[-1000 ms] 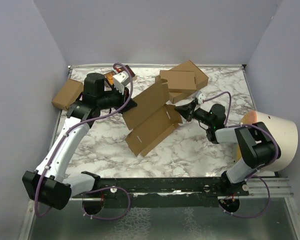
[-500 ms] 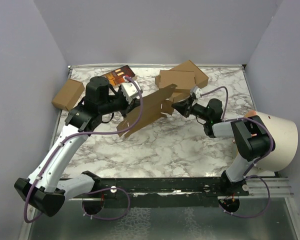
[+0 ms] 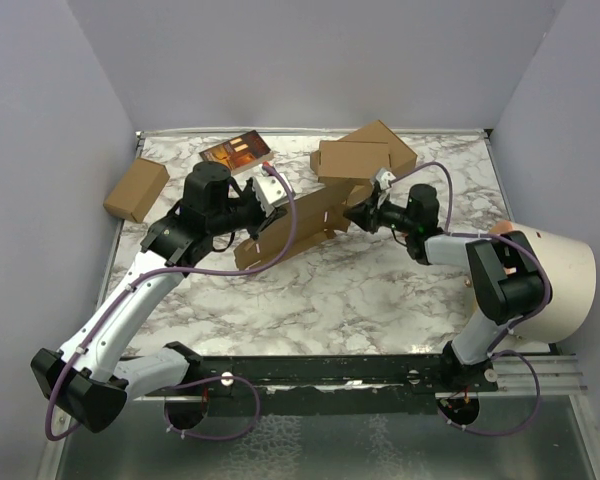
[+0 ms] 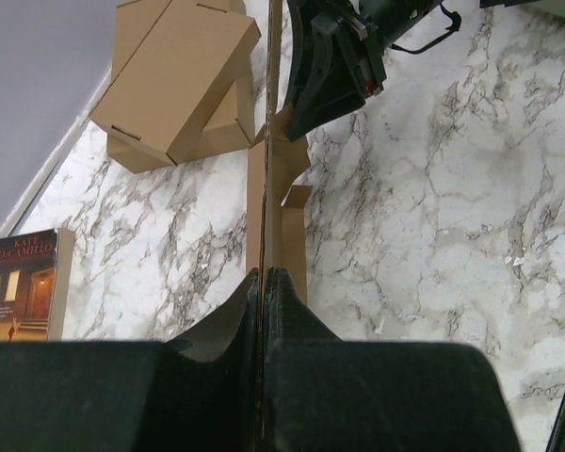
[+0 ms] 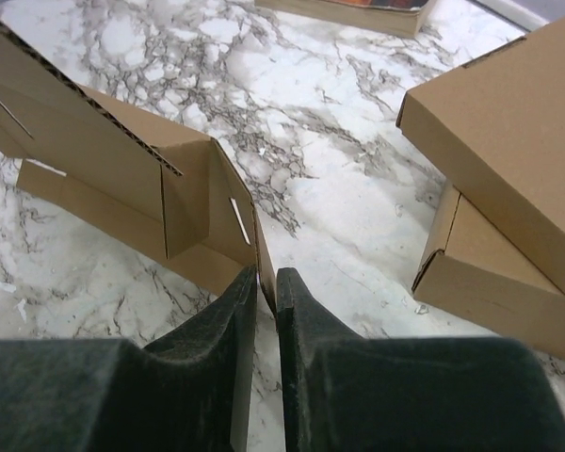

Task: Fold the paper box

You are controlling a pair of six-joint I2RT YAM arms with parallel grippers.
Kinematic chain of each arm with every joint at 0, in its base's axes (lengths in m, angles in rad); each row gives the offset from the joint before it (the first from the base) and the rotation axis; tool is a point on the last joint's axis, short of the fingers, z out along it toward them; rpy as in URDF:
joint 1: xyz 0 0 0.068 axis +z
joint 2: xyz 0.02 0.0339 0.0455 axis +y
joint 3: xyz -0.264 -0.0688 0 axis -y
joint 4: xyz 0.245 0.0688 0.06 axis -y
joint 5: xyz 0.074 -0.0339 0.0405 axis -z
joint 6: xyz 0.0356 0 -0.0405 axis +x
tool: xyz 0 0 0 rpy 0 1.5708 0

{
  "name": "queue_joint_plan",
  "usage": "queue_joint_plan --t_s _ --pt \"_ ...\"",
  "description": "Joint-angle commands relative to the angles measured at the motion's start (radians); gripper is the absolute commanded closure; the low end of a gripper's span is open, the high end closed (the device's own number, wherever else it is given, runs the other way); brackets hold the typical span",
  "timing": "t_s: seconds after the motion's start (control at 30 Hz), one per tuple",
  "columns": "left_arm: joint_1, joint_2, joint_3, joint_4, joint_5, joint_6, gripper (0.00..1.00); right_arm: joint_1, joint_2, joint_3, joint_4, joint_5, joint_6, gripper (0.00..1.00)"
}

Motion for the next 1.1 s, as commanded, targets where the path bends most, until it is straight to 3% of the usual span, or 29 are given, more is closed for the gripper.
queue_joint_plan --t_s 0.0,0.2,0.37,0.57,0.83,0.97,1.07 --pt "-0.008 -0.008 -0.01 0.021 0.004 -0.016 1.0 0.001 -0.032 0.011 -0.077 0.015 -0.061 0.84" --pt "-0.008 -0.005 -0.015 0.008 0.003 -0.022 1.0 0.001 -0.041 0.01 -0.081 0.002 -0.08 0.84" --pt "-0.008 0.0 -0.029 0.005 0.002 -0.027 1.0 0.001 -0.082 -0.005 -0.102 -0.02 -0.122 0.76" --pt "-0.008 0.0 -0.039 0.005 0.002 -0.032 1.0 -0.03 -0.139 0.007 -0.184 -0.174 -0.172 0.62" --pt "-0.008 0.0 -0.046 0.003 0.003 -0.035 1.0 -0.157 -0.183 0.057 -0.337 -0.42 -0.255 0.56" --pt "-0.008 0.005 -0.052 0.005 0.008 -0.04 1.0 -0.18 -0.202 0.146 -0.51 -0.403 -0.335 0.55" --pt "-0.008 0.002 -0.062 0.008 0.013 -0.041 1.0 -0.18 -0.203 0.163 -0.473 -0.348 -0.301 0.55"
